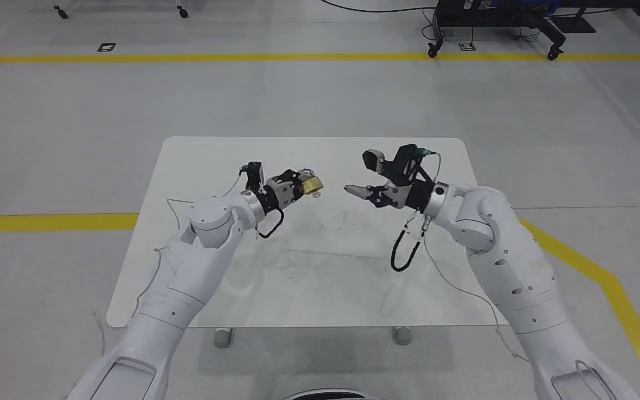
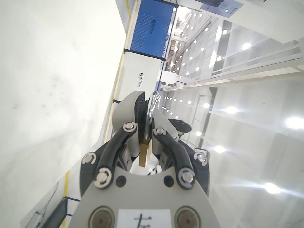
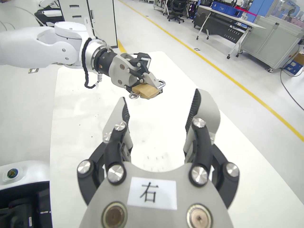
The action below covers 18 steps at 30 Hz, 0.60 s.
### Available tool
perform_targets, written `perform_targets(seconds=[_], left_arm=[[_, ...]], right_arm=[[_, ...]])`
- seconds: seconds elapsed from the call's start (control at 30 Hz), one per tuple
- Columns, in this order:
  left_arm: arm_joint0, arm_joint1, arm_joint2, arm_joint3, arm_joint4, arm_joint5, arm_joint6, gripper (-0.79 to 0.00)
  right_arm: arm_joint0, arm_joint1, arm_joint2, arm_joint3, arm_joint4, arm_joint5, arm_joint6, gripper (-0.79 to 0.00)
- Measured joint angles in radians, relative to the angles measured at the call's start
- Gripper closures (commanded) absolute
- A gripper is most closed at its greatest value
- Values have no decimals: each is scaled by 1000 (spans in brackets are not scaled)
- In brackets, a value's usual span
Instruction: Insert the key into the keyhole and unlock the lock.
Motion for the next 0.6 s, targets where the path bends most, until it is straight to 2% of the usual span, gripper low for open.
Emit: perform_targets(seconds=[0.17,0.3,0.33,0.37,0.5,0.53,0.57,0.6], left_arm=[[-27,-2,105,-26,250,99,48,0],[-61,-10,195,-13,403,165,17,0],[-73,-13,224,-7,448,188,3,-80],[-81,-15,244,-4,475,205,-16,-108],[-107,-25,278,16,514,235,-47,-111],[-110,-27,279,24,514,233,-43,-148],[-112,-29,281,32,518,233,-38,-259],[-115,-30,283,39,525,234,-33,-486]], right_arm=[[-78,24,137,-45,25,-23,-19,-785],[-88,26,152,-51,31,-26,-19,-785],[-87,26,151,-50,31,-25,-19,-785],[-87,26,151,-50,31,-25,-19,-785],[-87,26,151,-50,31,-25,-19,-785],[-87,26,151,-50,31,-25,-19,-785],[-87,26,151,-50,31,-25,-19,-785],[-87,26,151,-50,31,-25,-19,-785]])
